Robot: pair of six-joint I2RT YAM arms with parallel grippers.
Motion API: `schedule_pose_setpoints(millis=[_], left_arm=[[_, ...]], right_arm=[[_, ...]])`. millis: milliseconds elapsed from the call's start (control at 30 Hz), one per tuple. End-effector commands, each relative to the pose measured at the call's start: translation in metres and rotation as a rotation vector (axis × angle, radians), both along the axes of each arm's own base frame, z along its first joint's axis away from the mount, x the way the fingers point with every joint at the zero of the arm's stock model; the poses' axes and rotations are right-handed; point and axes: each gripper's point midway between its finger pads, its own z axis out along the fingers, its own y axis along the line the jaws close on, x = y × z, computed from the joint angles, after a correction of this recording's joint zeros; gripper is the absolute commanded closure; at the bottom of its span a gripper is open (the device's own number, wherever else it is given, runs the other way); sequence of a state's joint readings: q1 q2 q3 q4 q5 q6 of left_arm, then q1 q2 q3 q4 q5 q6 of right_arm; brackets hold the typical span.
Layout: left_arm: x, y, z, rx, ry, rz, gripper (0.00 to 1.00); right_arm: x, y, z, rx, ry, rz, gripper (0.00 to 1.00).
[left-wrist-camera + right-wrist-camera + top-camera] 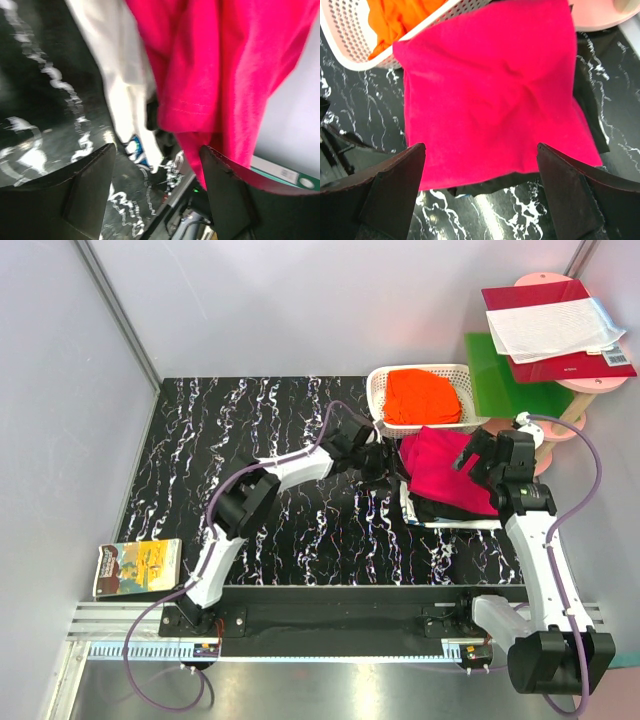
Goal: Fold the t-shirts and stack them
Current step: Smooth out wrinkles on the folded tshirt
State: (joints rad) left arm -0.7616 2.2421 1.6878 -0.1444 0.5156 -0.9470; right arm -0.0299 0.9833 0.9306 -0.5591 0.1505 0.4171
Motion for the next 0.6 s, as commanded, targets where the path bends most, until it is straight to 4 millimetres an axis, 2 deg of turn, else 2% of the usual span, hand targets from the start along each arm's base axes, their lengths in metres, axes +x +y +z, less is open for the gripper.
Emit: schedule_pose_setpoints(millis=[0, 67, 133, 167, 200, 267, 400, 433, 467, 500, 533, 567], left_arm=[[-0.002, -0.031, 0.055, -0.186, -0.039, -0.054, 0.29], [-0.005, -0.034, 0.067, -0.219, -0.060, -0.053, 0.29], [-0.009, -0.033, 0.069, -0.224, -0.062, -0.038, 0.32], [-0.011, -0.031, 0.079, -0.233, -0.078, -0.034, 0.33], [-0.011, -0.027, 0.076, -0.217, -0.086, -0.018, 0.34], [-0.011, -0.024, 0.084, -0.223, -0.106, -0.009, 0.35], [-0.010, -0.041, 0.088, -0.255, -0.105, -0.052, 0.35], [-0.012, -0.048, 0.075, -0.247, -0.082, -0.067, 0.51], [-0.013, -0.054, 0.084, -0.268, -0.086, -0.085, 0.63], [-0.014, -0.058, 0.083, -0.272, -0.077, -0.089, 0.79], [-0.020, -0.064, 0.081, -0.273, -0.071, -0.104, 1.00], [-0.021, -0.067, 0.087, -0.277, -0.075, -0.111, 1.00]], right_arm=[[-0.002, 0.008, 0.007, 0.029, -0.035, 0.033, 0.00], [-0.003, 0.009, 0.005, 0.037, -0.031, 0.039, 0.00], [-0.004, 0.009, 0.003, 0.035, -0.028, 0.039, 0.00], [-0.004, 0.009, 0.000, 0.034, -0.020, 0.039, 0.00], [-0.005, 0.009, -0.001, 0.031, -0.016, 0.041, 0.00], [-0.005, 0.009, -0.003, 0.032, -0.012, 0.043, 0.00], [-0.002, 0.011, -0.009, 0.038, 0.004, 0.048, 0.00], [-0.002, 0.011, -0.011, 0.036, 0.009, 0.051, 0.00], [-0.002, 0.011, -0.011, 0.035, 0.009, 0.052, 0.00], [-0.002, 0.011, -0.012, 0.038, 0.012, 0.052, 0.00], [-0.003, 0.011, -0.013, 0.036, 0.013, 0.052, 0.00], [-0.003, 0.011, -0.012, 0.036, 0.012, 0.053, 0.00]])
